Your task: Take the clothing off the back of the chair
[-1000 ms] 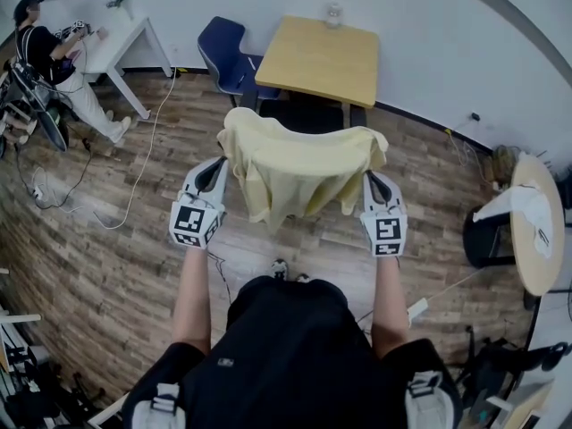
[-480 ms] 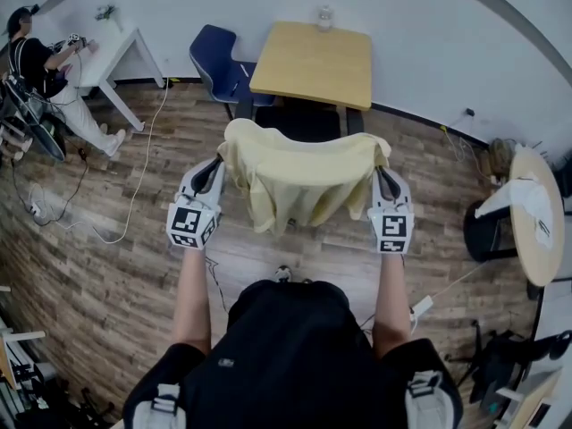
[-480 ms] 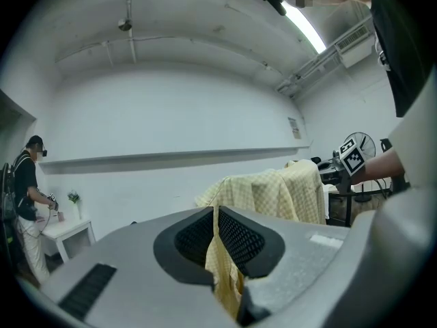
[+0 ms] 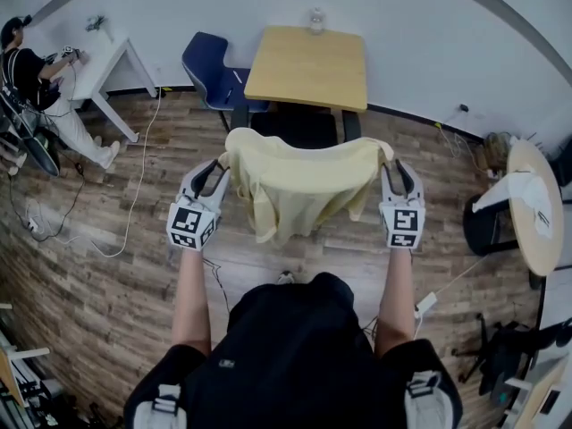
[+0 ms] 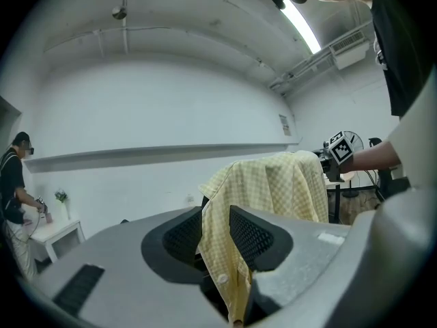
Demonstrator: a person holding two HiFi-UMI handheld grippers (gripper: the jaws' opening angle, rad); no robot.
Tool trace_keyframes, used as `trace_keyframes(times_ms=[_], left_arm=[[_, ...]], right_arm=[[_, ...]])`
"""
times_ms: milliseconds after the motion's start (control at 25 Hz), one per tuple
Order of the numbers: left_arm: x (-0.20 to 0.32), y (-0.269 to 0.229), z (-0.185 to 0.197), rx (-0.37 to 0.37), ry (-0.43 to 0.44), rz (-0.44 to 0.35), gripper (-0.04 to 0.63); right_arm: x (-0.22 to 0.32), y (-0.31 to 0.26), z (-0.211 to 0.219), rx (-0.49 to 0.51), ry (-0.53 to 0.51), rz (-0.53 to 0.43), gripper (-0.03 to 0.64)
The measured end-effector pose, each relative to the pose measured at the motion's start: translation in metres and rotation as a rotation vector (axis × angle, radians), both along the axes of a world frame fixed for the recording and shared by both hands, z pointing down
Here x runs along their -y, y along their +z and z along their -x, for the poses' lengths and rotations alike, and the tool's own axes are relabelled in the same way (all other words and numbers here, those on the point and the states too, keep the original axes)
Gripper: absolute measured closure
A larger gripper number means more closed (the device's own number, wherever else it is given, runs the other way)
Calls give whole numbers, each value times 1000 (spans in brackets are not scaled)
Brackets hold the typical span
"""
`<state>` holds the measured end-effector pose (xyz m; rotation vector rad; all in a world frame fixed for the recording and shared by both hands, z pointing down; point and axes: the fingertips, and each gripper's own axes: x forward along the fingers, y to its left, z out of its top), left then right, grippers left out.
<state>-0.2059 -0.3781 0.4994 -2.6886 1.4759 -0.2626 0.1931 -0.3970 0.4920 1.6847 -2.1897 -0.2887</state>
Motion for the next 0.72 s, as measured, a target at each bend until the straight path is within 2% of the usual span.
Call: trace_keyframes(times_ms=[320, 480, 720], left_arm=[[13, 10, -4, 43, 35, 15, 479], [23, 9, -2, 50, 36, 21, 468], [34, 7, -8, 39, 87, 42, 446]], right_arm=[[7, 9, -6, -2, 25, 28, 502], [16, 8, -1, 3, -9, 18, 502], [24, 14, 4, 14, -37, 41, 502]])
